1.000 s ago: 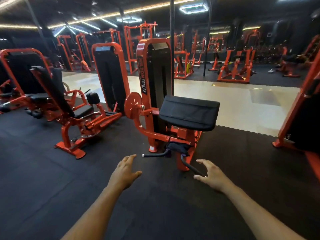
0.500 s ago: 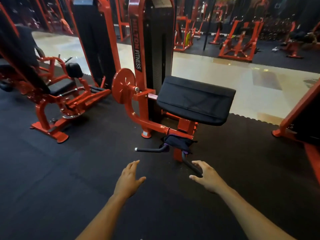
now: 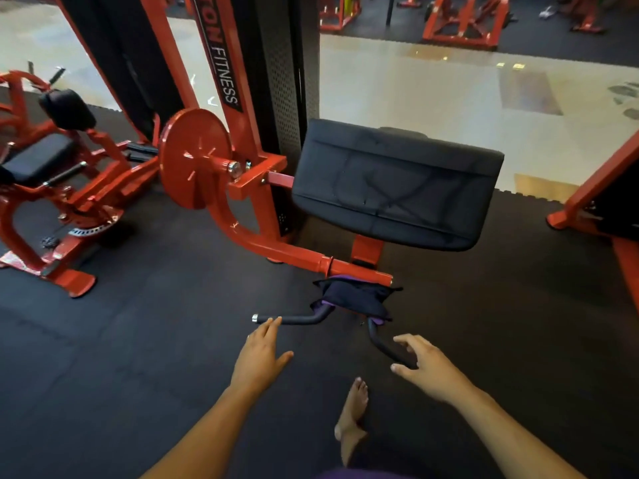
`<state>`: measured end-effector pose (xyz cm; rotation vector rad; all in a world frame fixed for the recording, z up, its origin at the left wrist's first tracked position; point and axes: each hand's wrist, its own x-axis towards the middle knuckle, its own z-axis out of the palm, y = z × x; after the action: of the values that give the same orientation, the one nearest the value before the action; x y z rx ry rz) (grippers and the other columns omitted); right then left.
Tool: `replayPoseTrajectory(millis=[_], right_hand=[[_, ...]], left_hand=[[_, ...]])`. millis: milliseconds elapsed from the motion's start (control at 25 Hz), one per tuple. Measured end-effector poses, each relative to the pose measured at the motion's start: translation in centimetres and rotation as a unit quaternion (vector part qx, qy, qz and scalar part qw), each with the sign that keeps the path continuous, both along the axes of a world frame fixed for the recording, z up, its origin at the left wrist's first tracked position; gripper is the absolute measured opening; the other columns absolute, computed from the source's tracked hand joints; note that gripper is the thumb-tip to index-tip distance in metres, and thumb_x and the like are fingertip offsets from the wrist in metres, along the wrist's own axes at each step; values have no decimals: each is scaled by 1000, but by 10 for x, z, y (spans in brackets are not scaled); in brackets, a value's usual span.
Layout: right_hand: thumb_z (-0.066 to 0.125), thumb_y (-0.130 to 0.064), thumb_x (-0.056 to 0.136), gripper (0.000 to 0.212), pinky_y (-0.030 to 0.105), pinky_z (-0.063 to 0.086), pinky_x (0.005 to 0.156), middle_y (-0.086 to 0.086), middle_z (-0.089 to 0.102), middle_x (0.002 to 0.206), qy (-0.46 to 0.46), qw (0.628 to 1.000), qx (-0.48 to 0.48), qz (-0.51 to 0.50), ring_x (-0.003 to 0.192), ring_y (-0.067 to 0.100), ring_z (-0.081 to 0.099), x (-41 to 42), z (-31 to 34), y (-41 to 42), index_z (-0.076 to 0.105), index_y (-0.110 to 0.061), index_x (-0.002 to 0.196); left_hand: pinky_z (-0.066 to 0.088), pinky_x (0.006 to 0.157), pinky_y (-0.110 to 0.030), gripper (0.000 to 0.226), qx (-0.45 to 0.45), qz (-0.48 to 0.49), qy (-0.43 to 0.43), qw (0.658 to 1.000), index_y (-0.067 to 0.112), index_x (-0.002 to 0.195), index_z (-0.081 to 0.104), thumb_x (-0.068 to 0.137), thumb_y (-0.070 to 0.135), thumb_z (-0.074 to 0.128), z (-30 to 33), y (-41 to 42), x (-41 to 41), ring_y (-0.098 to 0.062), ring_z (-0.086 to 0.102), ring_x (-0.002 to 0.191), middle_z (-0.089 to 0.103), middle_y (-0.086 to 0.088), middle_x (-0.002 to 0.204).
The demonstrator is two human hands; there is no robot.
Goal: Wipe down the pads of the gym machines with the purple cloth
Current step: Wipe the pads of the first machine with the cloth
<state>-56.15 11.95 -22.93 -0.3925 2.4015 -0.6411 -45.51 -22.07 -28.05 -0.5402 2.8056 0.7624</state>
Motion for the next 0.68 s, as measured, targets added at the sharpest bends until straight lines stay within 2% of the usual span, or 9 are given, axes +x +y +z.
replayPoseTrajectory(millis=[240,360,520,680], right_hand=[[70,-42,92,53,32,45,102,-9,49,132,-46,998,-25,17,126,11,50,-99,-48,-48,48,-30,139],[68,-44,93,54,34,45,104,-9,46,140,-76,996,2,48,129,12,49,-142,-66,-65,45,-31,140],[68,-42,93,61,29,44,102,-7,41,145,-104,990,52,83,130,11,48,-178,-71,-78,41,-28,146],[66,-43,93,67,36,42,107,-5,37,148,-92,983,109,118,135,18,43,-218,-93,-104,35,-26,151]], left_hand=[[26,126,-42,82,-17,-38,-53,998,24,164,22,98,44,67,-21,-31,-110,-24,26,155,23,-1,170],[21,127,-45,75,-40,-35,-68,996,20,164,22,102,39,60,-41,-44,-160,-28,25,155,22,-7,170],[10,129,-49,71,-47,-46,-92,994,17,165,15,107,37,50,-71,-44,-210,-28,11,159,12,-9,172],[1,128,-50,73,-56,-89,-95,990,21,166,4,108,43,44,-108,-57,-269,-27,-4,160,-2,-7,174]])
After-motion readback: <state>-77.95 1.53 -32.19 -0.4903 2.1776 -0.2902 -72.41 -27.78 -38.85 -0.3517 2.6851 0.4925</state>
